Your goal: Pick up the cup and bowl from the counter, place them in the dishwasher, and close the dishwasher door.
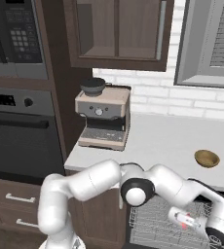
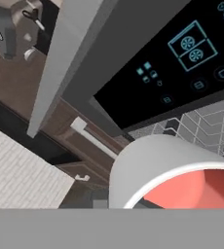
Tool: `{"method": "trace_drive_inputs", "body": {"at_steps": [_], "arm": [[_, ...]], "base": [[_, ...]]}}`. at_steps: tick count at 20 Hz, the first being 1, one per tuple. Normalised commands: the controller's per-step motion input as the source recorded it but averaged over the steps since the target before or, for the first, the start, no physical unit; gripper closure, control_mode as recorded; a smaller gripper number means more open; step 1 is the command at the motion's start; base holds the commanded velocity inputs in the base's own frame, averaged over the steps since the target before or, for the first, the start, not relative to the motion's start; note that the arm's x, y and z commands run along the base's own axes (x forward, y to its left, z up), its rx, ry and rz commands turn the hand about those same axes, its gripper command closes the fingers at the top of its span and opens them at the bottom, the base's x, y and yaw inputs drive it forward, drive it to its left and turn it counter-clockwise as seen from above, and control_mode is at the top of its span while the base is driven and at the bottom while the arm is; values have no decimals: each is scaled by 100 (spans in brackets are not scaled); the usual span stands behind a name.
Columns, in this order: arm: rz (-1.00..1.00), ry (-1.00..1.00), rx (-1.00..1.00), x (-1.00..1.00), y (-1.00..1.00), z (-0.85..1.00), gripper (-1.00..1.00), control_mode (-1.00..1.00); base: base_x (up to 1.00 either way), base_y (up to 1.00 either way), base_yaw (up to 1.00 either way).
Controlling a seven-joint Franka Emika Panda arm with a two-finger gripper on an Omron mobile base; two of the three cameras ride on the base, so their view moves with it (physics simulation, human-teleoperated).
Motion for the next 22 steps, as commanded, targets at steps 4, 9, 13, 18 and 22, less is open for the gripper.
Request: {"method": "trace_drive_inputs", "body": {"at_steps": [4,9,13,18,22], "arm": [[-10,18,-24,5,0,-30,100,-100],[-7,16,-20,5,0,-20,100,-100],[-1,15,-16,0,0,-26,100,-100],[0,5,-14,4,26,-4,100,-100],[0,0,-7,15,25,0,100,-100]], "base": [[0,0,0],[0,0,0],[0,0,0],[0,0,0],[0,0,0]]}}
